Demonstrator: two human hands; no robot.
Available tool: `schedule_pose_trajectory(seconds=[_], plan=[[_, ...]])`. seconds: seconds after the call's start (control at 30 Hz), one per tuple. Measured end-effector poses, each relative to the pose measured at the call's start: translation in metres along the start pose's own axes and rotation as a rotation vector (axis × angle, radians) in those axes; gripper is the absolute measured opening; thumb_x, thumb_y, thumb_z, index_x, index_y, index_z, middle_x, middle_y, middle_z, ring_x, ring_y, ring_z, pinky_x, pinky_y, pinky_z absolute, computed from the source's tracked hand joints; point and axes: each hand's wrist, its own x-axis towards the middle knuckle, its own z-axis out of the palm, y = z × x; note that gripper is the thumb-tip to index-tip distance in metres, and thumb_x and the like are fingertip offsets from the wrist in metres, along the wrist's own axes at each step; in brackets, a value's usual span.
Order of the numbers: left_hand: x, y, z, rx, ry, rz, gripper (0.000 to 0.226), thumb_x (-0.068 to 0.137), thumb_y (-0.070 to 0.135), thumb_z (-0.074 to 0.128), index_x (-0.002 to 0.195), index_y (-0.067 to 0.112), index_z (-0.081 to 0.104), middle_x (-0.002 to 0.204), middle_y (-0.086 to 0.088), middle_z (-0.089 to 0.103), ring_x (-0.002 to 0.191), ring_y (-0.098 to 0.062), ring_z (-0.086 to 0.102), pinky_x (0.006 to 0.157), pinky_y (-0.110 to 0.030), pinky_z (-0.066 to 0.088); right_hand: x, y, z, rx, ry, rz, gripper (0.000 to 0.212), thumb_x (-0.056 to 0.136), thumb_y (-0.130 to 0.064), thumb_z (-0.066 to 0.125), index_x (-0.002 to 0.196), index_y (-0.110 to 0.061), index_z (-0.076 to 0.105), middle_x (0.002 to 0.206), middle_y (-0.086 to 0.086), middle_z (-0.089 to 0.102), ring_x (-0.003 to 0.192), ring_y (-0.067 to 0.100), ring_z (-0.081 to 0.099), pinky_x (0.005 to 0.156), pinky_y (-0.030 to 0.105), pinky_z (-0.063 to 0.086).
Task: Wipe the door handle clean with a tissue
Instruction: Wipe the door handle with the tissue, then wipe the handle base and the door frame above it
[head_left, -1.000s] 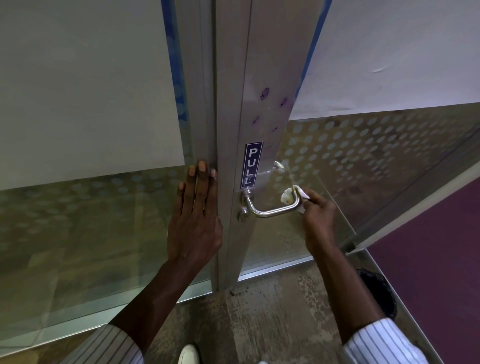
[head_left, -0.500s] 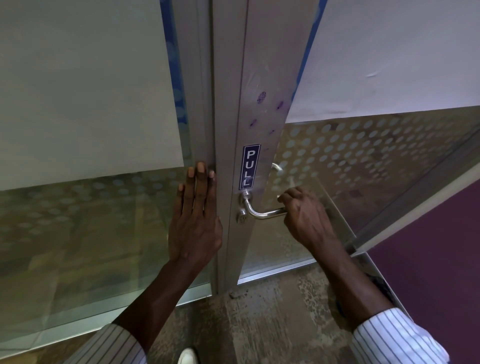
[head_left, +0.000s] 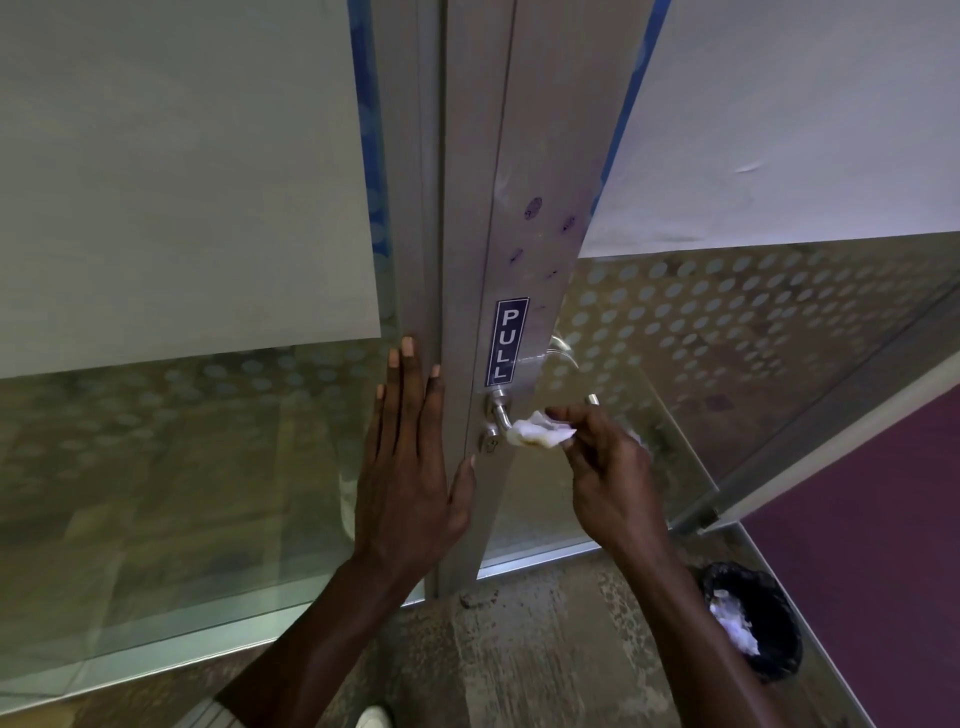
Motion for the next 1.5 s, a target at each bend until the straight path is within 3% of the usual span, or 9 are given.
schedule_pose_trajectory(seconds=[0.13,0.2,0.3,0.47,0.8,1.03,1.13,1.27,1.5], plan=[[-0.011,0.025,-0.011,-0.327,-0.019,-0.114,0.072,0.107,0.062,0.053,0.165,0.020,0.044,0.181,0.007,0.027,0.172,-0.012,0.021,0.139,-0.026,0.020,-0.004,-0.014,-0.009,0.368,-0.132,0.110,0.025,0.107,-0.006,0.065,0.115,-0.025,0.079,0.111,-0.011,0.086,0.108,0.003,0.079,0.089,0.017,0.059],[-0.012,0.036,-0.020,-0.565,-0.099,-0.261,0.058,0.104,0.071,0.050,0.144,0.030,0.061,0.156,0.026,0.058,0.150,0.004,0.052,0.124,-0.027,0.045,-0.006,-0.020,-0.013,0.436,-0.190,0.148,0.025,0.106,-0.006,0.066,0.110,-0.023,0.083,0.105,-0.008,0.087,0.100,0.003,0.081,0.078,0.011,0.057],[-0.008,0.048,-0.027,-0.926,-0.256,-0.560,0.034,0.100,0.056,0.071,0.118,0.027,0.077,0.112,0.014,0.084,0.108,-0.003,0.079,0.096,-0.030,0.063,-0.007,-0.023,-0.014,0.476,-0.242,0.195,0.025,0.104,-0.007,0.068,0.109,-0.024,0.086,0.105,-0.002,0.087,0.099,0.013,0.083,0.077,0.019,0.059],[-0.003,0.049,-0.030,-1.190,-0.355,-0.810,0.012,0.100,0.014,0.078,0.109,0.008,0.082,0.103,-0.014,0.087,0.090,-0.018,0.082,0.075,-0.022,0.064,-0.009,-0.024,-0.012,0.379,-0.222,0.104,0.030,0.100,-0.003,0.073,0.105,-0.029,0.087,0.103,-0.009,0.087,0.100,0.007,0.082,0.087,0.024,0.061],[0.001,0.042,-0.028,-1.273,-0.326,-1.095,0.002,0.095,-0.009,0.075,0.096,-0.008,0.073,0.082,-0.021,0.084,0.067,-0.023,0.082,0.065,-0.033,0.069,-0.033,-0.021,0.001,-0.229,0.122,-0.540,0.010,0.094,-0.006,0.079,0.100,-0.014,0.081,0.101,-0.001,0.075,0.094,0.021,0.073,0.076,0.041,0.059],[0.007,0.031,-0.031,-1.479,-0.319,-1.210,0.027,0.098,-0.010,0.054,0.092,-0.008,0.081,0.103,-0.031,0.084,0.079,-0.031,0.085,0.068,-0.036,0.070,-0.057,0.005,0.021,-0.348,0.147,-0.633,0.021,0.092,-0.004,0.076,0.109,-0.014,0.082,0.117,0.006,0.074,0.100,0.027,0.070,0.074,0.043,0.055],[0.008,0.032,-0.033,-1.506,-0.324,-1.209,0.029,0.102,0.006,0.064,0.082,0.003,0.085,0.099,-0.026,0.085,0.079,-0.031,0.085,0.069,-0.037,0.070,-0.061,0.008,0.022,-0.314,0.143,-0.611,0.025,0.091,-0.004,0.077,0.112,-0.015,0.083,0.118,0.006,0.073,0.104,0.025,0.069,0.075,0.042,0.055],[0.003,0.036,-0.033,-1.401,-0.310,-1.116,0.016,0.093,0.000,0.080,0.108,-0.005,0.080,0.105,-0.026,0.085,0.083,-0.026,0.086,0.072,-0.031,0.068,-0.061,0.002,0.022,-0.091,0.162,-0.442,0.018,0.094,-0.015,0.082,0.111,-0.018,0.085,0.116,-0.003,0.073,0.110,0.017,0.072,0.084,0.036,0.059],[0.002,0.042,-0.033,-1.219,-0.232,-0.982,0.012,0.091,-0.001,0.084,0.100,0.006,0.084,0.091,-0.014,0.088,0.081,-0.016,0.083,0.075,-0.024,0.066,-0.051,-0.016,0.029,0.379,0.177,0.190,0.038,0.084,-0.026,0.093,0.116,-0.038,0.076,0.110,-0.018,0.081,0.101,0.002,0.077,0.082,0.017,0.061]])
